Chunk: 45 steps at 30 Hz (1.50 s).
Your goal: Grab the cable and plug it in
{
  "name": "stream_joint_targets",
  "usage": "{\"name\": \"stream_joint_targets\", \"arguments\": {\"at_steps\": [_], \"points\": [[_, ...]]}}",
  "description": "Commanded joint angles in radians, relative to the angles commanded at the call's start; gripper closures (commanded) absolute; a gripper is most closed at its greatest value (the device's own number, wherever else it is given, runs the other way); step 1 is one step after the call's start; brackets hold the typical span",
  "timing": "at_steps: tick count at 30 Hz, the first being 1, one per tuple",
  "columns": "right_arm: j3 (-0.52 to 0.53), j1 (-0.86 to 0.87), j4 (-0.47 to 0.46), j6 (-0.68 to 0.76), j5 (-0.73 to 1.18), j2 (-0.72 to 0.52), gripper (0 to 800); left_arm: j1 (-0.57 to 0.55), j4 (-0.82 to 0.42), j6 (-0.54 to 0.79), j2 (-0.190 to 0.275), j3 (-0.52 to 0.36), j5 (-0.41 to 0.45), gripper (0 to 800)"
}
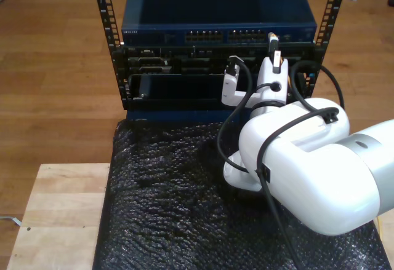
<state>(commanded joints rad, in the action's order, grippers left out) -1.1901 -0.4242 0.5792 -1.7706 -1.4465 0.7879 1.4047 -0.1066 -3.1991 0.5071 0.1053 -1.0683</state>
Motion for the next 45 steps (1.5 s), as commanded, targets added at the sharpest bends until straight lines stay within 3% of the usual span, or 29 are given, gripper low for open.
{"name": "stream_joint_targets", "arguments": {"at_steps": [8, 45], "points": [[-0.003, 0.000, -0.003, 0.063, 0.026, -0.002, 800, 0.000, 0.000, 0.000, 0.000, 0.000, 0.002, 0], [-0.074, -0.003, -0.012, 0.037, 0.035, 0.035, 800, 0.000, 0.000, 0.000, 0.000, 0.000, 0.002, 0]]}}
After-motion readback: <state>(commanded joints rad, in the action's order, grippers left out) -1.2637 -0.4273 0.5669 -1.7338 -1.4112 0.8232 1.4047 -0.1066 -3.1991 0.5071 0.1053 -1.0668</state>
